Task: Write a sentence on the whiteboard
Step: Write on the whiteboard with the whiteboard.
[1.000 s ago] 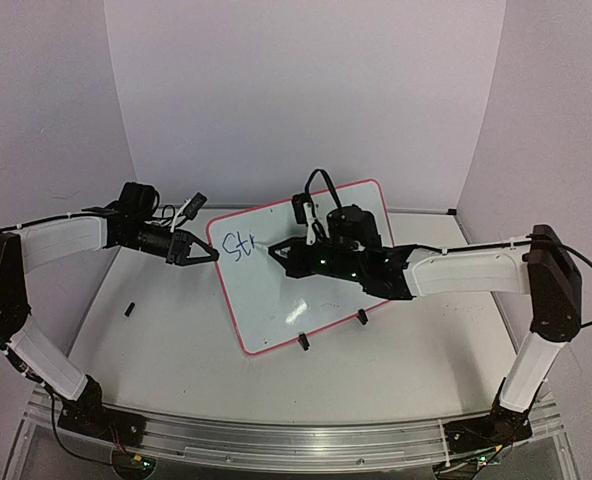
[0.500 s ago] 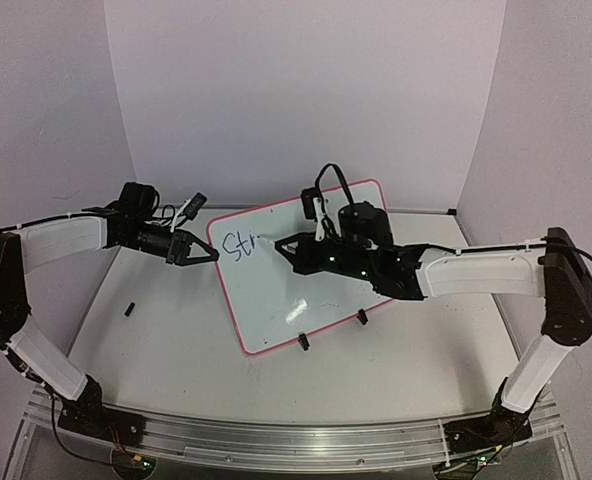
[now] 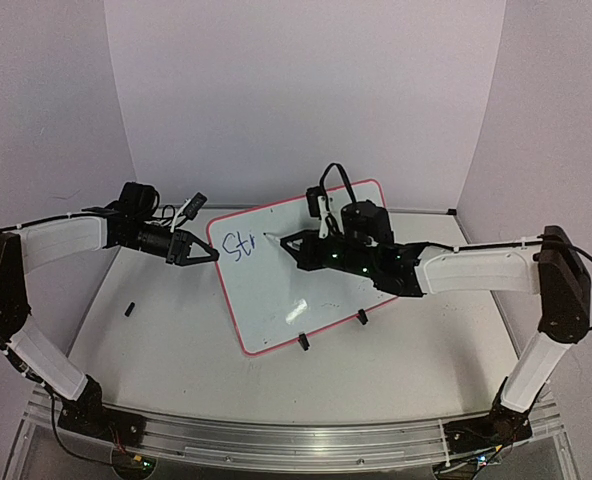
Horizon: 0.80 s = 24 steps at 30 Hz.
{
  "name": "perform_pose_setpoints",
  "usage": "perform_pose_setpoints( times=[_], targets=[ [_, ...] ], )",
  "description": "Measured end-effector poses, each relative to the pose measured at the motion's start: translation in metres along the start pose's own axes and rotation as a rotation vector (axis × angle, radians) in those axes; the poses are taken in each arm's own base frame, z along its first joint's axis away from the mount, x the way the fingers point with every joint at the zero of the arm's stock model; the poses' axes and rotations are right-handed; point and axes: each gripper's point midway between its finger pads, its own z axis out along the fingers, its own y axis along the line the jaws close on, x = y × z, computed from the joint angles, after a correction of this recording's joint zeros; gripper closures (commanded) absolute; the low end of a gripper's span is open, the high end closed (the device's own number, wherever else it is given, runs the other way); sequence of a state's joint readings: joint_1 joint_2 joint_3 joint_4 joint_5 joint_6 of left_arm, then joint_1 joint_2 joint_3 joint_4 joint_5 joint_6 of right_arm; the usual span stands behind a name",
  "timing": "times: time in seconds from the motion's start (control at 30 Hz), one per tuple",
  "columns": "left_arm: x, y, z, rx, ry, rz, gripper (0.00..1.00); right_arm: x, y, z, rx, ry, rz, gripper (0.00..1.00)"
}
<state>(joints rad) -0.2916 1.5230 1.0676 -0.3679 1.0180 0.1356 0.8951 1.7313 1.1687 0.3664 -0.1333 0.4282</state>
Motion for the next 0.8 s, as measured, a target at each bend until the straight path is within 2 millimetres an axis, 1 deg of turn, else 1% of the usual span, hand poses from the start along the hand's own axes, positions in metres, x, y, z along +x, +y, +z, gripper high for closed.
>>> perform_pose_setpoints(
  times=[0.17, 0.33, 0.57, 0.8],
  targets=[
    [0.0, 0.0, 0.0, -0.001, 0.0, -0.001, 1.0, 0.008, -0.003, 0.006, -0.003, 0.022, 0.002, 1.0],
    [0.0, 0.0, 0.0, 0.0, 0.0, 0.0, 1.0, 0.006, 0.001, 0.008, -0.019, 0.021, 0.001, 1.0],
    [0.0, 0.0, 0.0, 0.0, 0.0, 0.0, 1.0, 0.008, 0.002, 0.008, -0.028, 0.03, 0.005, 1.0],
    [0.0, 0.001, 0.0, -0.004, 0.0, -0.002, 1.0, 0.027, -0.003, 0.006, -0.034, 0.067, 0.022, 1.0]
  ],
)
